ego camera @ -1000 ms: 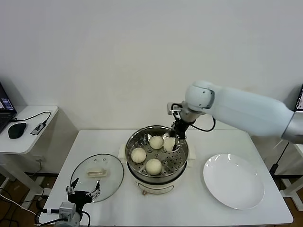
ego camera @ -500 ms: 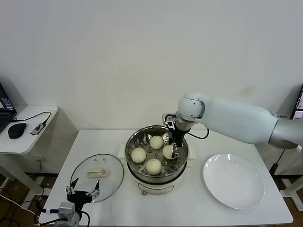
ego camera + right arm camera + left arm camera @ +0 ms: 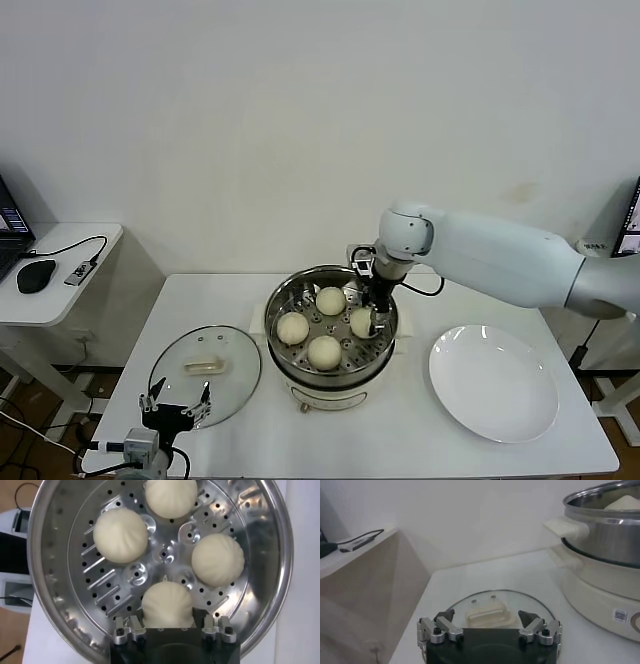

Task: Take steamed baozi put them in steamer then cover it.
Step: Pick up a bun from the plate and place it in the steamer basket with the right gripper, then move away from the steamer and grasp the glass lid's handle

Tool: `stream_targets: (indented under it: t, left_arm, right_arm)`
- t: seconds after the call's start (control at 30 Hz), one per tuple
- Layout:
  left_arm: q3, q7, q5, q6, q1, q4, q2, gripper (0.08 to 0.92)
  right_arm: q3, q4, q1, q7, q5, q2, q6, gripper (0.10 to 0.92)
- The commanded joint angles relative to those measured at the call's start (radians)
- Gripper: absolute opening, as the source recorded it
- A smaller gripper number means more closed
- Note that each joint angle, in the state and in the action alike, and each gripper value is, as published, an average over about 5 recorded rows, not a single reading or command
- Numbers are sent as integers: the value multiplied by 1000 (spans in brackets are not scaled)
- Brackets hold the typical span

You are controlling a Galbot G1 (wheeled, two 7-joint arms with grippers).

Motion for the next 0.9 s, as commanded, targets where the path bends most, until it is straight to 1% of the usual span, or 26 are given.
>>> stream_targets:
  t: [0.03, 0.1, 0.2, 0.27, 0.53, 0.73, 0.83, 0.9]
  left_arm:
    - [-2, 1, 1, 1, 1, -3, 2, 823]
    - [-4, 0, 0, -5, 0, -1, 2, 823]
    - [-5, -10, -6, -25, -2, 1, -1, 823]
    - [-6, -22, -13, -47, -3, 1, -3, 823]
    - [18, -89, -12, -97, 5, 11, 2, 823]
    - [53, -103, -67, -119, 17, -18, 4, 823]
    - [79, -119, -68, -130, 14, -20, 1, 823]
    - [93, -128, -64, -139, 15, -17, 0, 823]
  right_arm:
    - [17, 31, 23, -2, 17, -43, 0, 781]
    - [33, 57, 38, -1, 27, -76, 1, 810]
    - [98, 112, 41, 19, 50, -144, 3, 821]
    - [176, 153, 17, 62, 69, -199, 9, 822]
    - [594, 272, -203, 353, 101, -439, 70, 823]
    - [1007, 382, -576, 547, 139, -591, 109, 823]
    - [1265, 411, -846, 640, 183, -620, 155, 823]
    - [1491, 417, -1090, 695, 201, -609, 202, 823]
